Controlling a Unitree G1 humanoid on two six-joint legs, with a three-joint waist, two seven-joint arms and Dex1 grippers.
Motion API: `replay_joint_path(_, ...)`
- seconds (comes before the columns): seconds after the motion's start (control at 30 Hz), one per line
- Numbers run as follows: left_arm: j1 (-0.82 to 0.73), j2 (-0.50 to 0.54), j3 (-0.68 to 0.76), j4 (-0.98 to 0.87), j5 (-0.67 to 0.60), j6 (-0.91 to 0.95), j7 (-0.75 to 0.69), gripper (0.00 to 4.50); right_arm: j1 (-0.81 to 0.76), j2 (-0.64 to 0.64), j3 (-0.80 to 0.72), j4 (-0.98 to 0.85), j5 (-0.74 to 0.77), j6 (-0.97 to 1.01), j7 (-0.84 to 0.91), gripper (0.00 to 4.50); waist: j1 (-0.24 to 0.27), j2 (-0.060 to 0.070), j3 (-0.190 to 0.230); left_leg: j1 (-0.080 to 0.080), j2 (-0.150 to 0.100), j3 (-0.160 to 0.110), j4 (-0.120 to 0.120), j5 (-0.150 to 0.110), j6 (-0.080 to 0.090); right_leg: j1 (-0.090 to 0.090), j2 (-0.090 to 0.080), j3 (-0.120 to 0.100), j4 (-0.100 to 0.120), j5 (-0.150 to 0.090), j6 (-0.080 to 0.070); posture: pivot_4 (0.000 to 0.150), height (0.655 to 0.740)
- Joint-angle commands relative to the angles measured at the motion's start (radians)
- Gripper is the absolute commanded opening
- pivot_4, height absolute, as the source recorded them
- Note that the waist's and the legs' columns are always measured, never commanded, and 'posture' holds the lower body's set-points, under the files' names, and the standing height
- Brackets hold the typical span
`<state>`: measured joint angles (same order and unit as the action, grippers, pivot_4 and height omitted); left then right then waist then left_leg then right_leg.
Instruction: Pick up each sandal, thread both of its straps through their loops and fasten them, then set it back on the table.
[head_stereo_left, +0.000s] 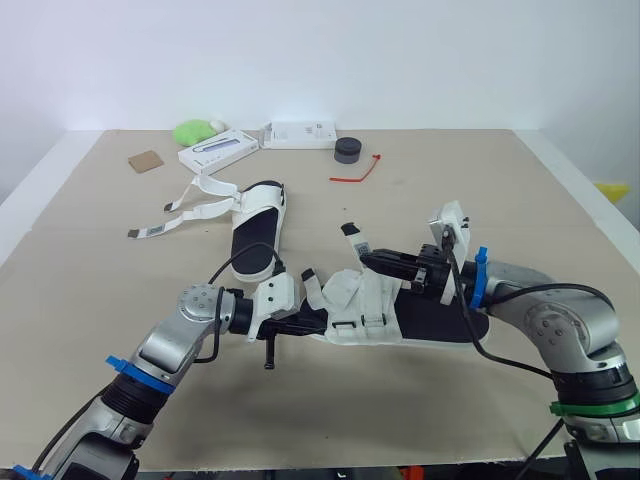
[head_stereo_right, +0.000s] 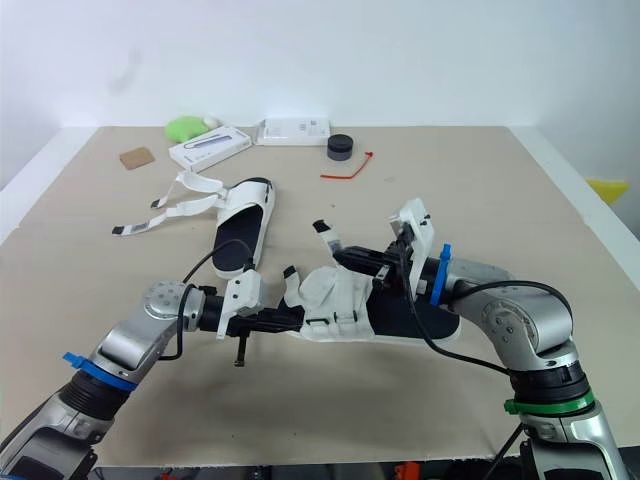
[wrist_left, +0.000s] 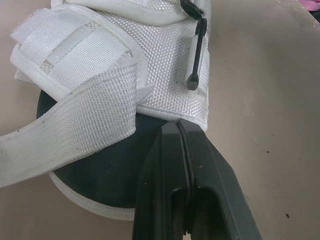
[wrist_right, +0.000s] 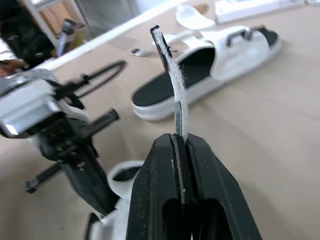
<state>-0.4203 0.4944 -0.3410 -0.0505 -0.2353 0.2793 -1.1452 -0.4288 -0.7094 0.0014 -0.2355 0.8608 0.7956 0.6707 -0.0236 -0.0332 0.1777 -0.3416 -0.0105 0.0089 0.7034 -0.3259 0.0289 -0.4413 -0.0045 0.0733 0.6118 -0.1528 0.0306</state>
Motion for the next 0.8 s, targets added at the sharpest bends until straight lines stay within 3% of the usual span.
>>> replay_joint_path(0.03,0.013,0.014,-0.025,0.022,0.034,0.01,-0.001,0.0,0.003,0.024,-0.08,0.018,0.015,0.037,-0.047,0.06,0.0,0.0,0.0,-0.001,0.0,0.0,0.0,0.0,0.0,0.0,0.0,0.0,0.0,0.0,0.0,0.15,0.74)
replay_joint_path(0.37,0.009,0.016,-0.024,0.024,0.034,0.011,-0.001,0.0,0.032,0.067,-0.123,0.04,0.015,0.093,-0.06,0.06,0.0,0.0,0.0,-0.001,0.0,0.0,0.0,0.0,0.0,0.0,0.0,0.0,0.0,0.0,0.0,0.15,0.74)
replay_joint_path(0.4,0.01,0.017,-0.023,0.024,0.034,0.01,-0.003,0.0,0.034,0.069,-0.127,0.043,0.014,0.098,-0.059,0.72,0.0,0.0,0.0,-0.001,0.0,0.0,0.0,0.0,0.0,0.0,0.0,0.0,0.0,0.0,0.0,0.15,0.74)
replay_joint_path(0.43,0.01,0.018,-0.023,0.024,0.034,0.01,-0.004,0.0,0.037,0.07,-0.129,0.043,0.008,0.099,-0.058,0.99,0.0,0.0,0.0,-0.001,0.0,0.0,0.0,0.0,0.0,0.0,0.0,0.0,0.0,0.0,0.0,0.15,0.74)
replay_joint_path(0.67,0.011,0.022,-0.023,0.02,0.033,0.015,-0.007,0.0,0.049,0.035,-0.091,0.049,-0.104,0.015,0.012,4.33,0.0,0.0,0.0,-0.002,0.0,0.0,0.0,0.0,0.0,0.0,0.001,0.0,0.0,0.0,0.0,0.15,0.74)
replay_joint_path(0.8,0.008,0.027,-0.02,0.025,0.032,0.013,-0.014,0.0,0.018,0.013,-0.095,0.107,-0.204,-0.122,0.081,4.44,-0.001,0.0,0.0,-0.001,0.0,0.001,0.0,0.0,0.0,0.0,0.001,0.0,-0.001,0.0,0.0,0.15,0.74)
